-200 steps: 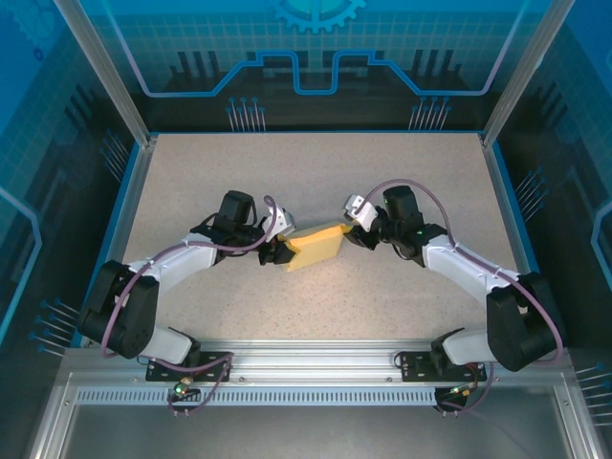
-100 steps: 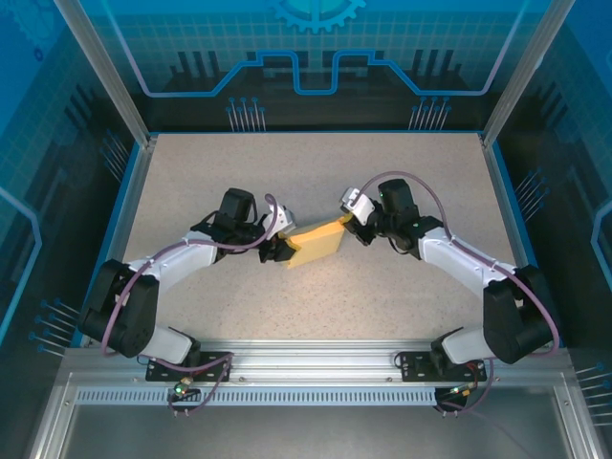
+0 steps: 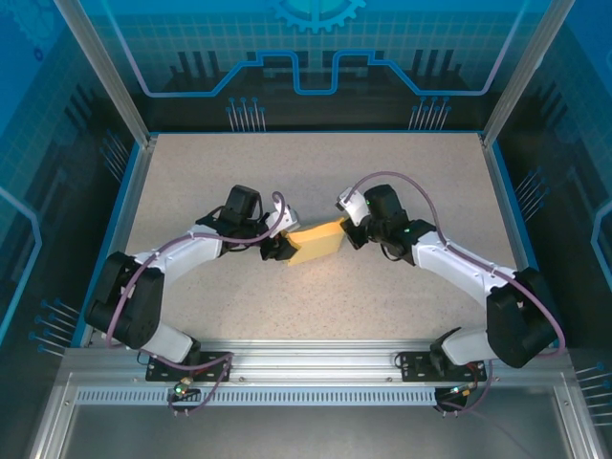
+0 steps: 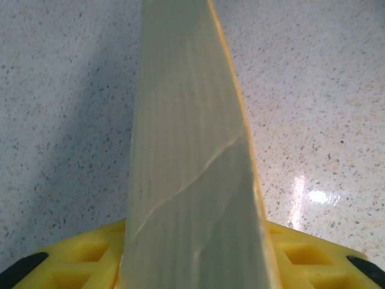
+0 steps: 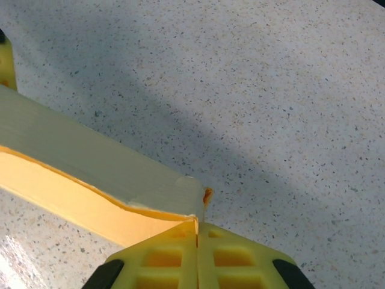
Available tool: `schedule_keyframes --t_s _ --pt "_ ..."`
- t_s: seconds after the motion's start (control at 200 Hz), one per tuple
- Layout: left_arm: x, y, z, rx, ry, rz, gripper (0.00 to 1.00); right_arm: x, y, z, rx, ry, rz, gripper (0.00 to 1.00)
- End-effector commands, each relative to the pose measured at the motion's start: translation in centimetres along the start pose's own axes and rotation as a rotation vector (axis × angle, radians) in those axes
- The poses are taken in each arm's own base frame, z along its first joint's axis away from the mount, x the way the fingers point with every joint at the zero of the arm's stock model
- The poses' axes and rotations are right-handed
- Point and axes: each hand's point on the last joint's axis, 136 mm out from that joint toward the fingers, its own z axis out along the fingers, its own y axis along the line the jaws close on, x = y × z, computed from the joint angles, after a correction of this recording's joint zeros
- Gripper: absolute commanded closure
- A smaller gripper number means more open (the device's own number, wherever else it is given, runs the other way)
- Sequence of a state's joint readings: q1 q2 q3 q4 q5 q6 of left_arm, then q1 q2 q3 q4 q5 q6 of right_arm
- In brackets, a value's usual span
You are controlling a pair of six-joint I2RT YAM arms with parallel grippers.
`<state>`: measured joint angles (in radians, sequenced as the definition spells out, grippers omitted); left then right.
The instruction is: Fold the paper box
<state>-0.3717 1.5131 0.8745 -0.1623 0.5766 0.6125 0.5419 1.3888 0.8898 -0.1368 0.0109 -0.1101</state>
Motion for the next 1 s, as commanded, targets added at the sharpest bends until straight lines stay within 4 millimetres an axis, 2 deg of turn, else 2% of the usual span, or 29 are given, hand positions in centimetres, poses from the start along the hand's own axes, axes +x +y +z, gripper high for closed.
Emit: schedule_keyframes --t_s 0.0,0.305,0.996 --pt "1.4 0.6 0.4 -0.035 0.080 -0.013 0.52 -0.5 0.8 -0.4 0.004 -0.016 0.064 0.94" --pt "1.7 0.8 0.7 -0.048 0.101 -0.017 0.51 0.8 1.1 0.4 0.002 0.039 0.158 0.93" --pt "2.5 1.2 1.2 -0.083 0.157 -0.019 0.52 0.1 0.8 -0.2 0.056 0.126 0.217 0.91"
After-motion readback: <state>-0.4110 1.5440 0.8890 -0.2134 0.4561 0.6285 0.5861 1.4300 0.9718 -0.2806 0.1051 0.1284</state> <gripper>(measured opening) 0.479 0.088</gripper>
